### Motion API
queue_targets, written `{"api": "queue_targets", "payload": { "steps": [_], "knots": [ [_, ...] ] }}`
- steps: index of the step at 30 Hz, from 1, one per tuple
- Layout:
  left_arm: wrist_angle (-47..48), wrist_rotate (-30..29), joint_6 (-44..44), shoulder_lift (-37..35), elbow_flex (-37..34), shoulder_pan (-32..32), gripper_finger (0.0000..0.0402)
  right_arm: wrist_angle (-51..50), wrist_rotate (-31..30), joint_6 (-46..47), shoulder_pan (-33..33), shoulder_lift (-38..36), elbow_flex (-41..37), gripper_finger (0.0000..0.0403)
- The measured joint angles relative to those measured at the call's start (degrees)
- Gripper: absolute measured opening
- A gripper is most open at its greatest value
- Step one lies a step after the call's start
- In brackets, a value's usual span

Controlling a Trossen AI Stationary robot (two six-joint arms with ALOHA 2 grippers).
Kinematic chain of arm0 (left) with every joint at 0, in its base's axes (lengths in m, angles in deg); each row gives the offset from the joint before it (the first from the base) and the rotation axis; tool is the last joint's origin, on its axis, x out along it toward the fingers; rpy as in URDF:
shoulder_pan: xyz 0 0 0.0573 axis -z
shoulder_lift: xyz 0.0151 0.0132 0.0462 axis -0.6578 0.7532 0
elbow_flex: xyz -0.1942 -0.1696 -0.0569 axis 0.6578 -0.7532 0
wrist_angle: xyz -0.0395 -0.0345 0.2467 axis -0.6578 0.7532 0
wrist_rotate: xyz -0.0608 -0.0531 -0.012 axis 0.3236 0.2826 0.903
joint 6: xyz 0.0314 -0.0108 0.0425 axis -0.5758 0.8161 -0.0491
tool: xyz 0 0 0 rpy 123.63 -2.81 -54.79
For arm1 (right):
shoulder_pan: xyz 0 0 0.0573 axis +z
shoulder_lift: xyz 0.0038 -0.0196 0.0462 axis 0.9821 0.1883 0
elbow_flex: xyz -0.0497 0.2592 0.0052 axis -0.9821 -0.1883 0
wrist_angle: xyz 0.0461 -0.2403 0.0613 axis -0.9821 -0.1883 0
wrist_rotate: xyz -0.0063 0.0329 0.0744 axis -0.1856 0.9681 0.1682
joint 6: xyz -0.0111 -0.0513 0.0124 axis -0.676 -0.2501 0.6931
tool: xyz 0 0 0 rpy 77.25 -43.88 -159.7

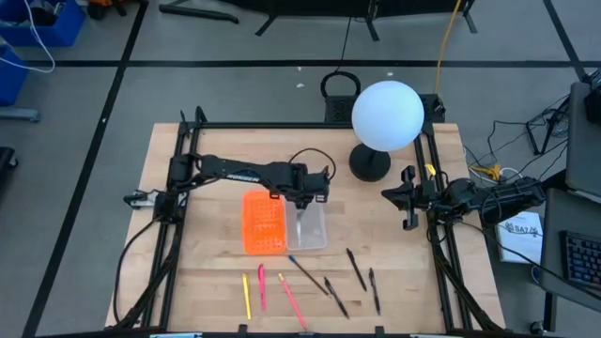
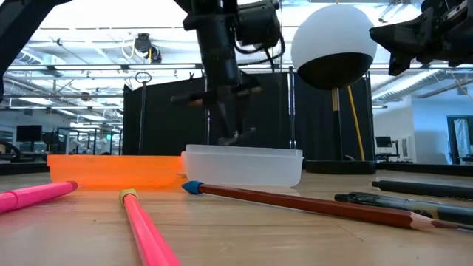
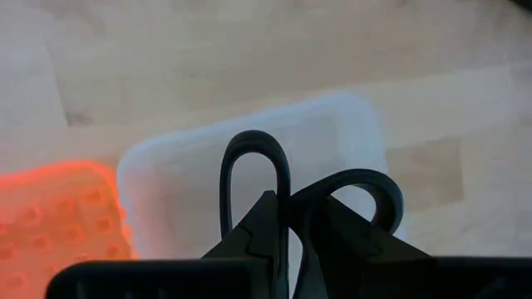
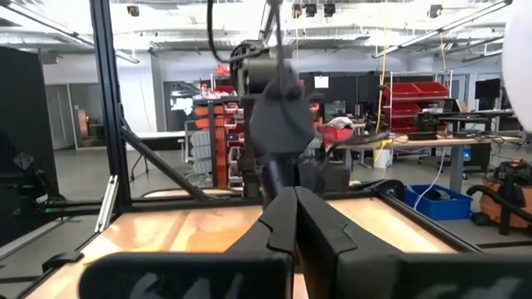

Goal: Pick & place school supplies into a supply box
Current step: Put the black scissors into the supply box, then put the bottom pen into the supply box

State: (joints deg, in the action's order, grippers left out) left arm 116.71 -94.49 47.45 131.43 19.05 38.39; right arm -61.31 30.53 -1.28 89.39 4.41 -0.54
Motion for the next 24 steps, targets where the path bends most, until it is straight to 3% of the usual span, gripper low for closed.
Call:
{"api": "queue_targets", "payload": {
  "steps": [11, 18, 24],
  "knots": [
    [-1.1, 0.7, 0.3, 4.7, -0.9, 0.8, 0.0061, -0.1, 0.0, -0.1, 0.0, 0.0, 0.0, 0.0],
    [-1.0, 1.9, -0.1, 4.9, -0.9, 0.7, 0.0138, -0.2, -0.1, -0.1, 0.0, 0.0, 0.0, 0.0],
    [-0.9, 3.8, -5.6, 3.2, -0.6, 0.7, 0.0184, -1.0, -0.1, -0.1, 0.0, 0.0, 0.0, 0.0]
  ]
}}
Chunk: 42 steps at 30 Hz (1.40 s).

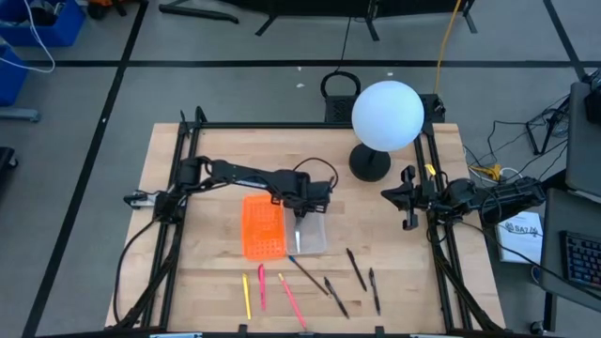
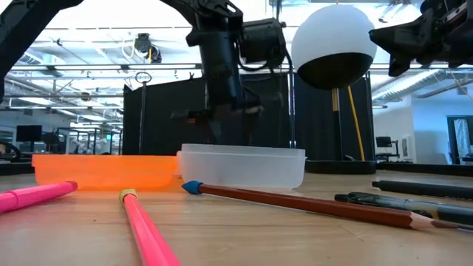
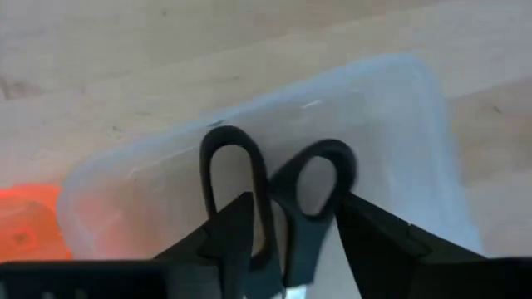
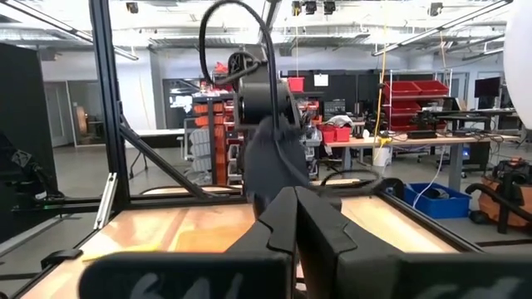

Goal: Pick & place school supplies into a supply box
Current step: Put the bottom pen into the supply box

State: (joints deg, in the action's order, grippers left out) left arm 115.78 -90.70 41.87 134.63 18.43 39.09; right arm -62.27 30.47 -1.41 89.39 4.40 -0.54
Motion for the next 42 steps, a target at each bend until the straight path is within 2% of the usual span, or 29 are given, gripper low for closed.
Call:
{"api": "queue_targets", "payload": {
  "steps": [4, 6, 7, 9, 11, 15, 18, 20, 23, 26, 29, 32, 37, 42],
  "knots": [
    [0.1, 0.0, -3.9, -3.2, 0.1, 0.0, 0.0203, -1.0, 0.0, 0.0, 0.0, 0.0, 0.0, 0.0],
    [1.5, -0.4, -8.5, -6.4, 0.1, 0.0, 0.0208, -1.5, 0.0, 0.0, 0.0, 0.0, 0.0, 0.0],
    [3.1, -1.9, -10.8, -8.1, 0.2, 0.4, 0.0209, -1.5, 0.0, 0.0, 0.0, 0.0, 0.0, 0.0],
    [7.4, -8.9, -14.1, -12.9, 0.0, 1.8, 0.0207, -1.4, 0.0, 0.0, 0.0, 0.0, 0.0, 0.0],
    [9.1, -15.7, -17.4, -18.4, -1.5, 4.4, 0.0195, -1.6, 0.0, 0.0, 0.0, 0.0, 0.0, 0.0],
    [8.3, -22.0, -22.9, -31.0, -8.5, 9.3, 0.0147, -3.7, 2.0, -0.4, 0.0, 0.0, 0.0, 0.0],
    [5.6, -24.8, -26.0, -41.5, -16.9, 12.0, 0.0095, -4.8, 5.6, -2.2, 0.0, 0.0, 0.0, 0.0],
    [-0.7, -23.3, -34.0, -48.5, -23.8, 13.9, 0.0055, -4.8, 8.2, -2.2, 0.0, 0.0, 0.0, 0.0],
    [-12.1, -15.2, -50.6, -57.4, -34.6, 15.7, 0.001, -4.5, 12.9, -2.3, 0.0, 0.0, 0.0, 0.0],
    [-23.1, -11.3, -63.6, -64.5, -43.8, 15.7, 0.0012, -3.3, 13.6, -4.0, 0.0, 0.0, 0.0, 0.0],
    [-31.3, -6.7, -71.1, -70.3, -51.9, 15.1, 0.001, -2.1, 13.4, -4.9, 0.0, 0.0, 0.0, 0.0],
    [-38.0, -2.5, -75.0, -76.5, -59.0, 13.0, 0.0005, -0.9, 13.4, -4.9, 0.0, 0.0, 0.0, 0.0],
    [-46.4, 1.2, -75.2, -88.6, -70.8, 8.0, 0.0005, -0.9, 13.0, -4.7, 0.0, 0.4, 0.0, 0.0],
    [-52.1, 7.1, -73.8, -96.6, -78.6, 3.6, 0.0006, -1.7, 8.5, -3.7, -0.1, 0.9, 0.0, 0.0]
  ]
}}
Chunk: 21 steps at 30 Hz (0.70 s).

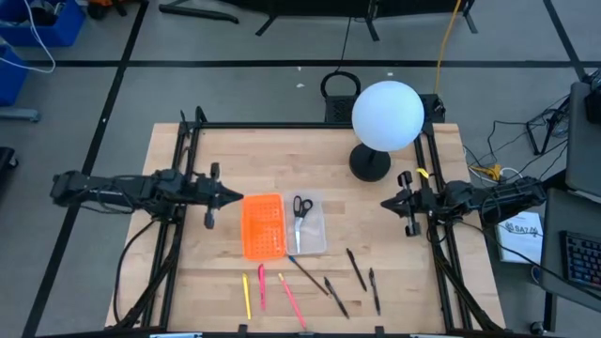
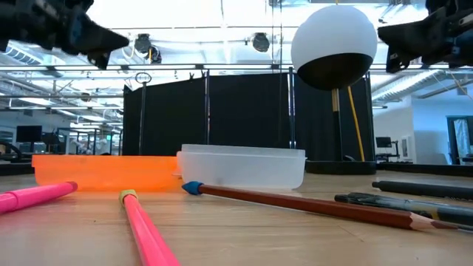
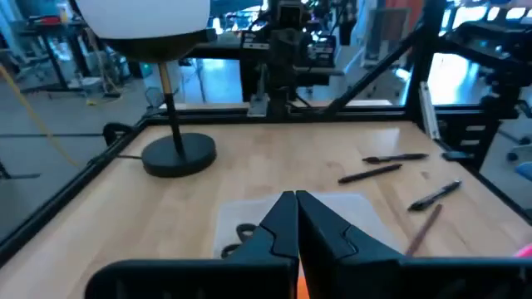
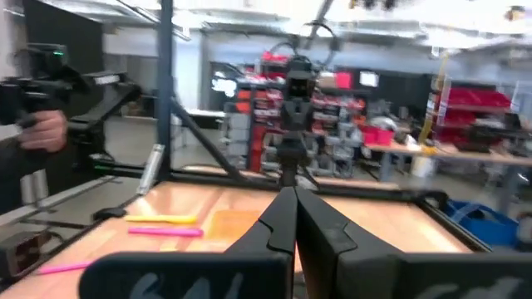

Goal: Pick & place school supplies into a supply box
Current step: Put the bottom pen into the supply box

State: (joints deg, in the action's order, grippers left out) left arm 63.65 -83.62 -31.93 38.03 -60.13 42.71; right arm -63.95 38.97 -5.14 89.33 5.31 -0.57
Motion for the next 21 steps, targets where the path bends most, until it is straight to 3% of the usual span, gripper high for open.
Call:
{"api": "queue_targets", "payload": {
  "steps": [4, 7, 12, 16, 21],
  "knots": [
    [-2.9, 4.8, -3.2, -2.2, -4.6, -1.2, 0.0004, -0.7, -1.1, 2.1, 0.0, 0.9, 0.0, 0.0],
    [-9.5, 5.0, -5.8, -2.4, -8.9, -1.3, 0.0008, -1.4, -1.1, 2.0, 0.0, 1.6, 0.0, 0.0],
    [-16.5, 0.7, -8.5, -2.4, -13.3, -1.3, 0.0004, -2.2, -1.4, 4.4, 0.0, 3.1, 0.0, 0.0],
    [-17.5, -4.5, -7.8, -2.4, -13.6, -1.3, 0.0026, 0.2, -4.6, 7.8, 0.0, 5.0, 1.0, 0.0],
    [-21.6, -6.3, -7.7, -2.4, -13.4, -1.3, 0.0046, -1.0, -7.2, 10.6, 3.1, 14.9, 6.6, 0.0]
  ]
}}
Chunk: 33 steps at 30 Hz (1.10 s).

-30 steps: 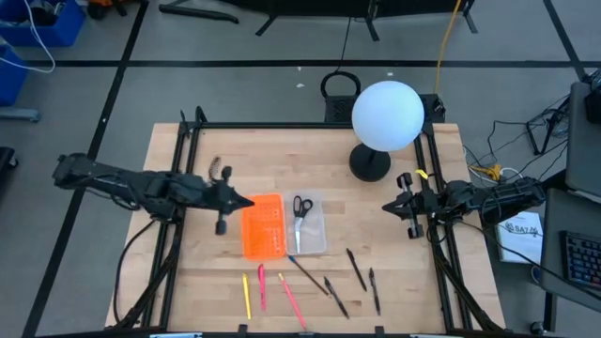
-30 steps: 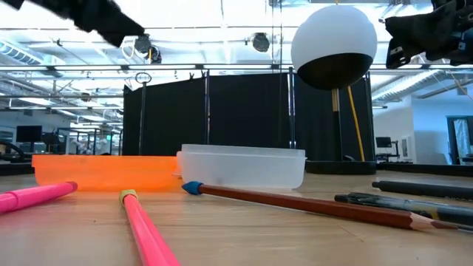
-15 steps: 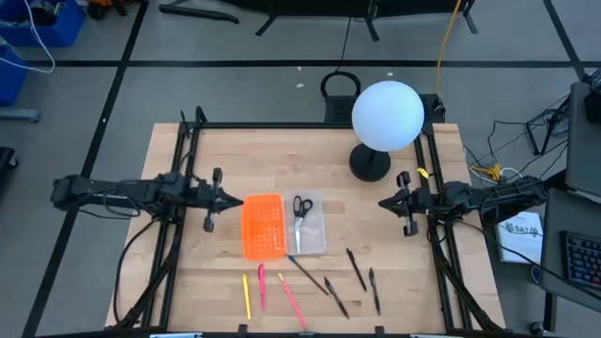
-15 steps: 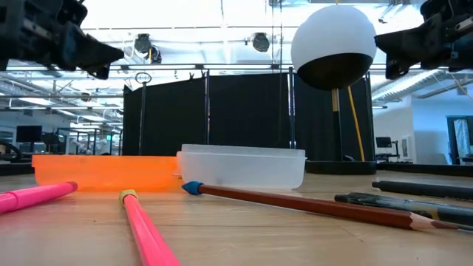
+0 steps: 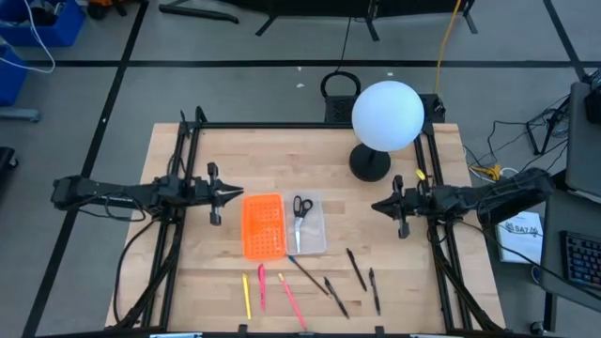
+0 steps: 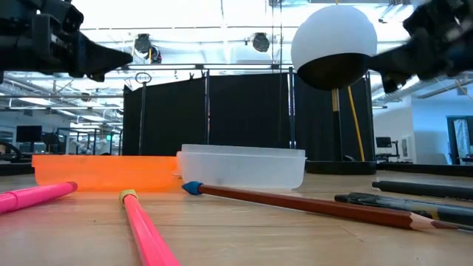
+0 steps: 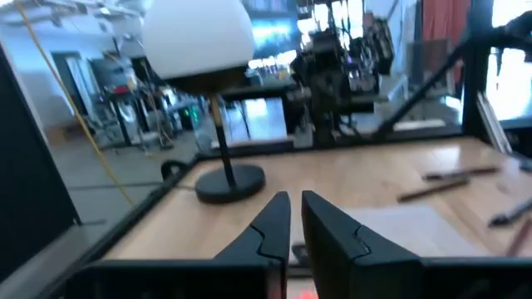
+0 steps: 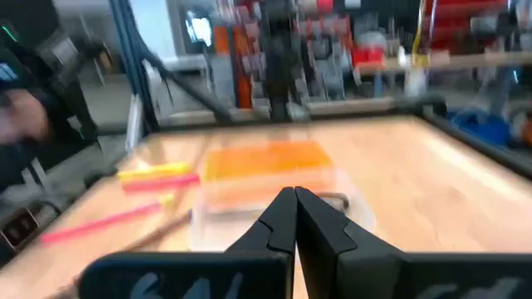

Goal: Pick & place school supplies into a supply box
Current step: Put the bottom pen into the supply box

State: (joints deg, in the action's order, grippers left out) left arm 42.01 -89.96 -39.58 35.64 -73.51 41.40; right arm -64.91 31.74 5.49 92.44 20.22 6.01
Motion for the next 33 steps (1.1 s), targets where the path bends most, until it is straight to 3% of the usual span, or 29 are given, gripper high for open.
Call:
{"api": "queue_targets", "payload": {
  "steps": [4, 10, 14, 18, 23, 29, 33],
  "knots": [
    [0.2, 0.0, 0.0, 0.0, 0.1, 0.0, 0.0047, -9.9, -5.1, 5.5, 4.6, 13.9, 13.7, 0.0],
    [3.0, 0.0, 2.3, 0.0, 0.1, 0.0, 0.0034, -47.3, -7.2, 29.2, 12.2, 40.4, 43.7, 0.0],
    [3.6, 0.0, 0.0, 0.0, 0.1, 0.0, 0.0026, -67.4, 1.5, 45.1, 16.1, 56.8, 62.6, 0.0],
    [3.5, 0.4, 0.3, 0.0, 0.1, 0.0, 0.0017, -73.7, 8.8, 57.4, 20.1, 69.0, 76.7, 0.0],
    [3.9, 0.4, -3.9, 0.0, 0.1, 0.0, 0.0004, -71.3, 11.3, 74.4, 24.9, 78.2, 84.5, 0.0],
    [3.8, 0.5, -7.8, 0.0, 0.1, 0.0, 0.0027, -73.5, 11.1, 92.9, 30.1, 82.5, 85.0, 0.0003],
    [3.6, 0.5, -9.3, 0.0, 0.1, 0.0, 0.004, -76.9, 10.3, 99.6, 32.1, 83.7, 84.9, 0.0037]
  ]
}}
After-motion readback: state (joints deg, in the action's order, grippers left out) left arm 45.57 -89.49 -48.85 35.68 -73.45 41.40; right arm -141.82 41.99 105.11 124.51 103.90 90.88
